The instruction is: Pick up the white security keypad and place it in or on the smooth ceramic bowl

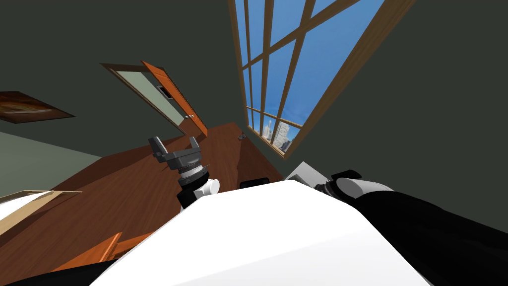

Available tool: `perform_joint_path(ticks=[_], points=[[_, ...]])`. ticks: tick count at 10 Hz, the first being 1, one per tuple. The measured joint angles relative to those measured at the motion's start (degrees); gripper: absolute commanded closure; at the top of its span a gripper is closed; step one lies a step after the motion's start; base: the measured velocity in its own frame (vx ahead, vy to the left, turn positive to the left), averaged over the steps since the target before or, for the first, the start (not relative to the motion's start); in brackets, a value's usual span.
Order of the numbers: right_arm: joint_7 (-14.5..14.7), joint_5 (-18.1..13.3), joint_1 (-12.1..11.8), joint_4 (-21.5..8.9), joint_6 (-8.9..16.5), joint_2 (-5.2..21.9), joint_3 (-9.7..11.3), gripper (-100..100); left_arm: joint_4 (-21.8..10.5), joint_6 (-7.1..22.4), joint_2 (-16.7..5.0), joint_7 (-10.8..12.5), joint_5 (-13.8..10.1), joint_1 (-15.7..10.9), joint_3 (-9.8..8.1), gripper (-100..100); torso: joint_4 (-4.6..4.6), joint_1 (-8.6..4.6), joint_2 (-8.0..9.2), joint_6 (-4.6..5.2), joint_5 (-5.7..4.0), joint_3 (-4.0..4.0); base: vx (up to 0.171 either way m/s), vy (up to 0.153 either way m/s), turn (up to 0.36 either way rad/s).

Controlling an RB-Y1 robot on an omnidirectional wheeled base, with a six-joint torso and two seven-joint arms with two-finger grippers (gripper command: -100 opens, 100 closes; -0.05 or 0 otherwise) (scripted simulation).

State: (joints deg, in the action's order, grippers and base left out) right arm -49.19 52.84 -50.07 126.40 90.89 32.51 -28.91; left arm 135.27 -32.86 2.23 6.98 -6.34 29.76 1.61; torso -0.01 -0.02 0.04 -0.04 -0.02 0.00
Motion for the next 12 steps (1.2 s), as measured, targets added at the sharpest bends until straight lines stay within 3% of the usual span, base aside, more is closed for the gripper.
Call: perform_joint_path(ticks=[3,4,8,9,10,12], points=[[1.54,-1.55,1.01,-3.18,-1.97,-0.69,1.36,-100,0.0,0.0,0.0,0.0,0.0,0.0,0.0,0,0.01,0.06,0.06,0.01,0.02,0.04,-0.009,0.019,0.012],[1.62,-1.61,1.04,-3.27,-2.08,-0.72,1.42,100,0.0,0.0,0.0,0.0,0.0,0.0,0.0,0,0.01,0.03,0.04,0.01,0.02,0.03,0.0,0.0,0.0],[1.58,-1.62,1.04,-3.27,-2.09,-0.72,1.39,100,0.0,0.0,0.0,0.0,0.0,0.0,0.0,0,0.0,0.0,0.03,0.0,0.0,0.02,0.0,0.0,0.0],[1.58,-1.62,1.04,-3.27,-2.09,-0.72,1.38,0,0.0,0.0,0.0,0.0,0.0,0.0,0.0,0,0.0,0.0,0.03,0.0,0.0,0.02,0.0,0.0,0.0],[1.58,-1.61,1.04,-3.27,-2.09,-0.72,1.38,100,0.0,0.0,0.0,0.0,0.0,0.0,0.0,0,0.0,0.0,0.03,0.0,0.0,0.02,0.008,-0.016,-0.032],[0.84,-0.36,-0.02,-1.02,-0.93,-0.31,0.27,100,0.0,0.0,0.0,0.0,0.0,0.0,0.0,0,0.0,-0.04,0.01,0.0,0.05,0.01,0.009,-0.027,-0.023]])
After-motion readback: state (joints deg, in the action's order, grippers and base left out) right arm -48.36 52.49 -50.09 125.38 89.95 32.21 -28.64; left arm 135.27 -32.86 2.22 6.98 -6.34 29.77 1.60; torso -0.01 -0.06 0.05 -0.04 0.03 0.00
